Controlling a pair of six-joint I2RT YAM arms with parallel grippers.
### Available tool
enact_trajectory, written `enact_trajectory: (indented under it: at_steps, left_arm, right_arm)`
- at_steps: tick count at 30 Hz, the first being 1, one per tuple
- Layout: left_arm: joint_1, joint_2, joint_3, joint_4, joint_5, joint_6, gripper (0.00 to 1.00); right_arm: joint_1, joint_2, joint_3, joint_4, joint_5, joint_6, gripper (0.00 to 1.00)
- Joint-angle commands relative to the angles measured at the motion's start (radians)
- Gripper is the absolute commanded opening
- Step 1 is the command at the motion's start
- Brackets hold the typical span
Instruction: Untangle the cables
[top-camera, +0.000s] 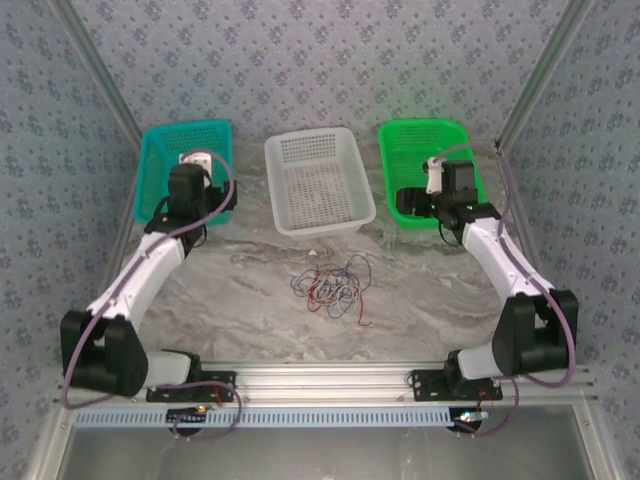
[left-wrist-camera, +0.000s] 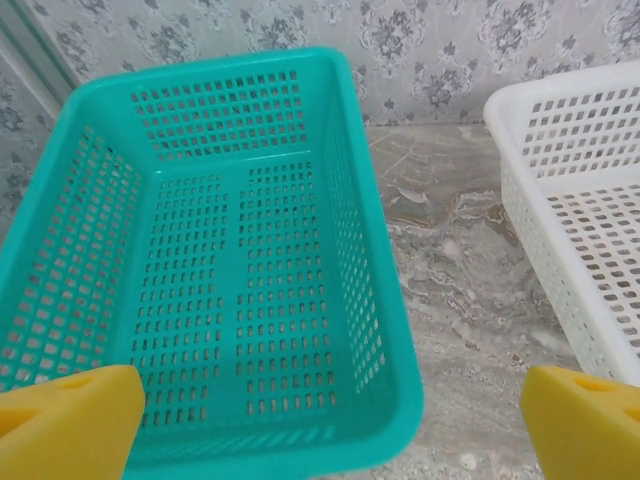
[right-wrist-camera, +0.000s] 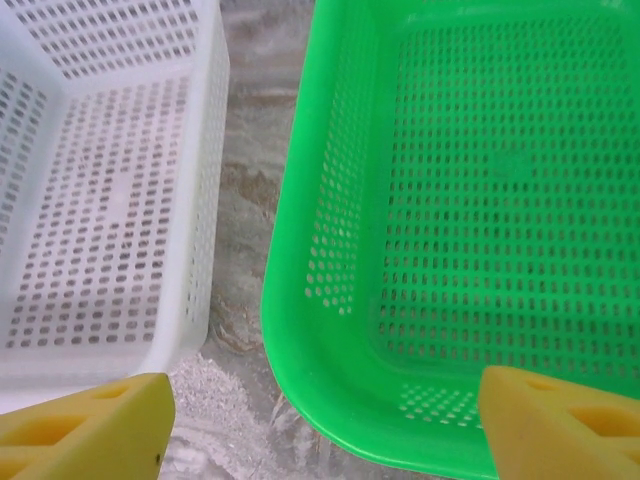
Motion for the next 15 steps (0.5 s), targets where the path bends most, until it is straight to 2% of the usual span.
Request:
enact_trajectory:
  at_steps: [1, 9, 15]
  left_arm:
    - [0.038, 0.097, 0.058, -0.095, 0.112, -0.046, 0.94]
    - [0.040, 0.221, 0.080, -0.094, 0.186, -0.092, 0.86]
    - [0.036, 0.272, 0.089, -0.117, 0.224, -0.107, 0.74]
  right_arm:
    - [0.005, 0.039, 0.017, -0.112, -0.058, 0.052, 0.82]
    - [0.023, 0.093, 0.010, -0.120, -0.082, 0.069, 0.82]
    - [0.034, 0.092, -0.008, -0.119, -0.088, 0.069, 0.82]
